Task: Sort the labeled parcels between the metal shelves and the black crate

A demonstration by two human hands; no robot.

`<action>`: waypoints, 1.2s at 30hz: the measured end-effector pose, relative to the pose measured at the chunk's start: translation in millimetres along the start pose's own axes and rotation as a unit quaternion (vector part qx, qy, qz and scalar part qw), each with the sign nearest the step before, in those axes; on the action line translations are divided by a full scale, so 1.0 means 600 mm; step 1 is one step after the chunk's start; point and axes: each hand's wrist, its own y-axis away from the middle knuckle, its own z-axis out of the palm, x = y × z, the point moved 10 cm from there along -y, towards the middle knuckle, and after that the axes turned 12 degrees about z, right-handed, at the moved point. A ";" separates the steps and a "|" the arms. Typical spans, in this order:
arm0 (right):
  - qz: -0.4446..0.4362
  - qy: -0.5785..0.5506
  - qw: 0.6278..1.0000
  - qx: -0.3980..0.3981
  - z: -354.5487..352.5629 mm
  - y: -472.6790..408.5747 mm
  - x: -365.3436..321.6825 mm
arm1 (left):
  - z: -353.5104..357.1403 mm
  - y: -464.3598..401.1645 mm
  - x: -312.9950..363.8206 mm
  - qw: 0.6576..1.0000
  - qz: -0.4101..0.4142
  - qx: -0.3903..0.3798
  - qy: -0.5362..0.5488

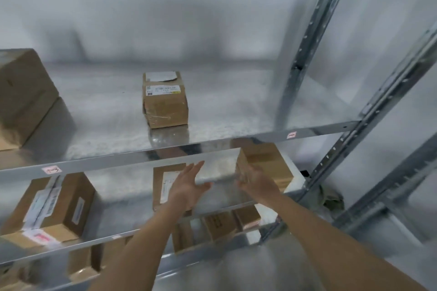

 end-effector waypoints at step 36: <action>0.127 -0.039 0.991 0.000 -0.086 -0.223 0.310 | 0.355 -0.226 0.112 0.988 -0.009 -0.001 0.152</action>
